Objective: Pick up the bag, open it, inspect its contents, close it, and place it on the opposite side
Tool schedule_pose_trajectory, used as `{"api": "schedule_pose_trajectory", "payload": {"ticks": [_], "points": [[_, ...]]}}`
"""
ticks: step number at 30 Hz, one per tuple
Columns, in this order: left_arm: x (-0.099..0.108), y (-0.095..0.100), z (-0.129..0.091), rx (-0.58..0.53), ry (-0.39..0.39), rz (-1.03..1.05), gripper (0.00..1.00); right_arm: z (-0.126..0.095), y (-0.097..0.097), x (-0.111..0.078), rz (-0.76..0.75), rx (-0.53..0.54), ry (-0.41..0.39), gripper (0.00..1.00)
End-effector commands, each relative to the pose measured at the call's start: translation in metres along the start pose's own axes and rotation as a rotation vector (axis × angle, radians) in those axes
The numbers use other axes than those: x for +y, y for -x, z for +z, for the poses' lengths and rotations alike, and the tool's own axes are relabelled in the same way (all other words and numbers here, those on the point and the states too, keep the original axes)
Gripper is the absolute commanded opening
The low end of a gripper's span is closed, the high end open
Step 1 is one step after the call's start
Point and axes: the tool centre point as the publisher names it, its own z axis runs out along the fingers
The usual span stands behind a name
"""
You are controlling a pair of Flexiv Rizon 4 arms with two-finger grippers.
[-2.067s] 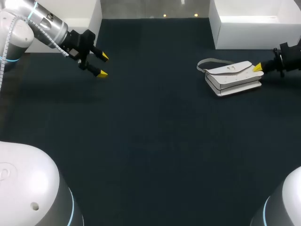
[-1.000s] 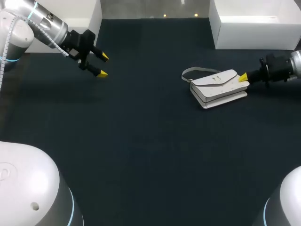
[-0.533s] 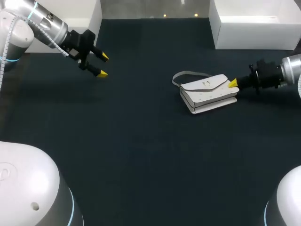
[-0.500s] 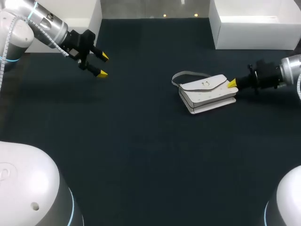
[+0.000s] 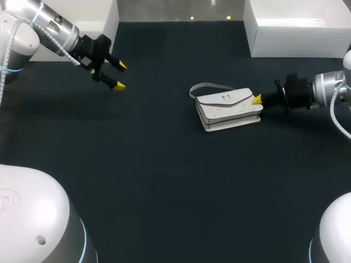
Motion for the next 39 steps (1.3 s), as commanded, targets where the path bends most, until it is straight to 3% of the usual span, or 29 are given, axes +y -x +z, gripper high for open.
{"api": "schedule_pose_trajectory", "payload": {"ticks": [1,12,23,39], "points": [[0.001,0.0,0.001,-0.002,-0.002,0.001,1.0,0.01,-0.007,-0.005,-0.003,-0.007,0.095,0.0],[0.001,0.0,0.001,-0.002,-0.002,0.001,1.0,0.039,-0.027,-0.005,-0.011,-0.008,0.089,0.0],[0.001,0.0,0.001,-0.002,-0.002,0.001,1.0,0.065,-0.034,-0.007,0.001,-0.007,0.07,0.0],[0.001,0.0,0.001,-0.002,-0.002,0.001,1.0,0.081,-0.051,-0.027,0.001,0.052,0.165,0.0]]}}
